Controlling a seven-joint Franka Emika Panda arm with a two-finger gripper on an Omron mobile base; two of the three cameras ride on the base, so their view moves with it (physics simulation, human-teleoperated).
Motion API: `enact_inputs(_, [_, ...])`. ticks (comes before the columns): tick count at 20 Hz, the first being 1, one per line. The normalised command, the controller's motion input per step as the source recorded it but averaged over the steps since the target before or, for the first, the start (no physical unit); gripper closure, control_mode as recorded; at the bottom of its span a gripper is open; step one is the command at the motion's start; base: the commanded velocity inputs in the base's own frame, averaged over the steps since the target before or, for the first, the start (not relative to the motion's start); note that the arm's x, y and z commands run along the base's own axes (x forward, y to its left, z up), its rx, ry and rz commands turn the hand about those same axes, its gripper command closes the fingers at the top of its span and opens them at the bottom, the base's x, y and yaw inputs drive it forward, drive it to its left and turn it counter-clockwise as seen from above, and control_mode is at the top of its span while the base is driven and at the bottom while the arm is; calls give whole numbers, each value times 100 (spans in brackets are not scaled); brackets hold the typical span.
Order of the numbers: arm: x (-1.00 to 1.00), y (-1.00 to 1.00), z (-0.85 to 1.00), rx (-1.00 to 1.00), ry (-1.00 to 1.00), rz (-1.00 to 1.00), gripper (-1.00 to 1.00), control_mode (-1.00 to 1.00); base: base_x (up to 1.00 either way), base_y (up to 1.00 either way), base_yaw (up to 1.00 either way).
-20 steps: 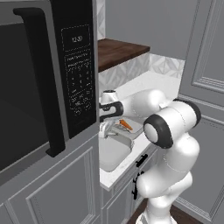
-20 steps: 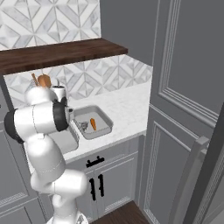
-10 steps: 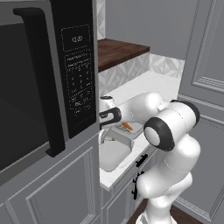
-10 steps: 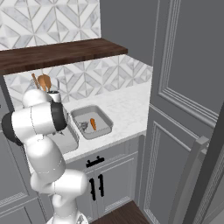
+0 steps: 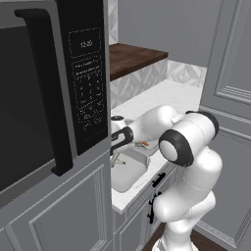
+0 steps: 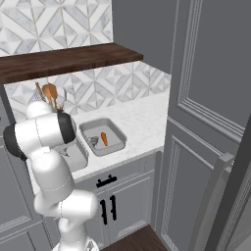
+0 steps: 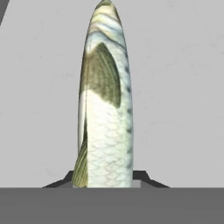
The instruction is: Place one carrot and one fish in each tupperware on the nearby counter, to pack two identical lunches.
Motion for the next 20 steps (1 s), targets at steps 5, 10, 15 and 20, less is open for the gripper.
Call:
enact_inputs(5, [0, 0, 15, -3, 0, 0, -100, -100, 0, 0, 0])
enact_inputs(10, [0, 4, 30, -7, 0, 0, -100, -100, 0, 0, 0])
enact_inputs(15, [-6, -4, 66, -2, 0, 0, -100, -100, 0, 0, 0])
enact_inputs(20, [-16, -66, 70, 0, 0, -7, -100, -100, 0, 0, 0])
